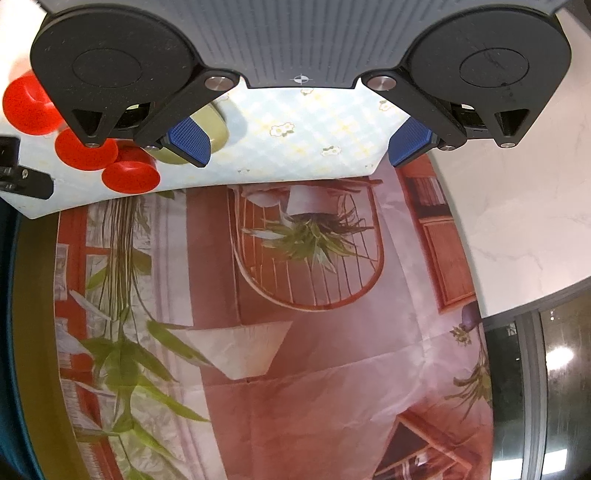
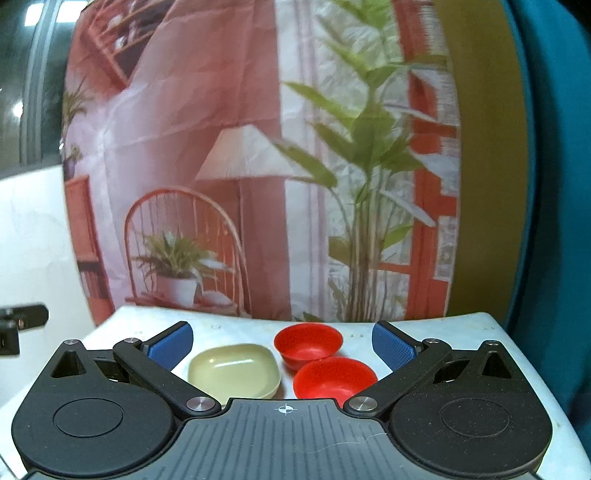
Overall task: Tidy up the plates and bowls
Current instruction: 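Move the left gripper down to the orange plate rim, fingers open, then close the left gripper on the orange plate rim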
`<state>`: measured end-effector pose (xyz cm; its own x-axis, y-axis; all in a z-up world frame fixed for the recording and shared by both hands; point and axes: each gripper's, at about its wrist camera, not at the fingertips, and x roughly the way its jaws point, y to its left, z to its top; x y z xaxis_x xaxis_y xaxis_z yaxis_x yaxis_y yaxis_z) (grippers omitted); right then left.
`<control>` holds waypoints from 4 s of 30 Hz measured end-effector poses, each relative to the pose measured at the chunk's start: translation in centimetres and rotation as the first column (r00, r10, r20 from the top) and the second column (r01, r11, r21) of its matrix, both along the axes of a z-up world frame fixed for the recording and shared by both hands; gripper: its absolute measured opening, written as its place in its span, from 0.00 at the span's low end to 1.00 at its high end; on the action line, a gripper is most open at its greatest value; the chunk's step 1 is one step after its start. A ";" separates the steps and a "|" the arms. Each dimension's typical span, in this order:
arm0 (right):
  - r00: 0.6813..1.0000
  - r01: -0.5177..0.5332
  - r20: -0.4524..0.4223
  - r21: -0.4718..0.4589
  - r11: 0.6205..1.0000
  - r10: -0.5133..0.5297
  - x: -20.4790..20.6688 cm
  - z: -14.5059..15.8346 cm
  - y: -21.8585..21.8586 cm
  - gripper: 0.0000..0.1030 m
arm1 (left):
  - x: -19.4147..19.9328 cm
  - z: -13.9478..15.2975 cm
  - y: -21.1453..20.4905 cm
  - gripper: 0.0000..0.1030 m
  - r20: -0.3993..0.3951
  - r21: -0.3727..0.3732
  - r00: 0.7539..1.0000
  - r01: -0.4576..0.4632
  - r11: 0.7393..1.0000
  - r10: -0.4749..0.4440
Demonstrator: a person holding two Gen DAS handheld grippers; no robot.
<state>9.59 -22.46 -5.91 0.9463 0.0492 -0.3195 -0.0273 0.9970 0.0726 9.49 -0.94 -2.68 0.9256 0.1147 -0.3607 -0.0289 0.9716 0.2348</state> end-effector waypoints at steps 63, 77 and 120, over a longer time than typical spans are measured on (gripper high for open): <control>0.951 -0.126 -0.290 -0.036 0.991 0.110 2.1 -12.4 5.7 0.85 | 4.9 -17.2 6.3 0.49 -0.490 -0.294 0.870 -0.111 0.949 -0.050; 0.946 -0.139 -0.298 -0.028 0.990 0.124 2.3 -12.5 5.8 0.77 | 4.5 -17.3 6.3 0.42 -0.479 -0.301 0.877 -0.117 0.946 -0.044; 0.921 -0.234 -0.327 -0.025 0.972 0.213 4.2 -12.2 7.9 0.56 | 3.8 -16.6 8.6 0.28 -0.463 -0.375 0.883 -0.117 0.920 -0.077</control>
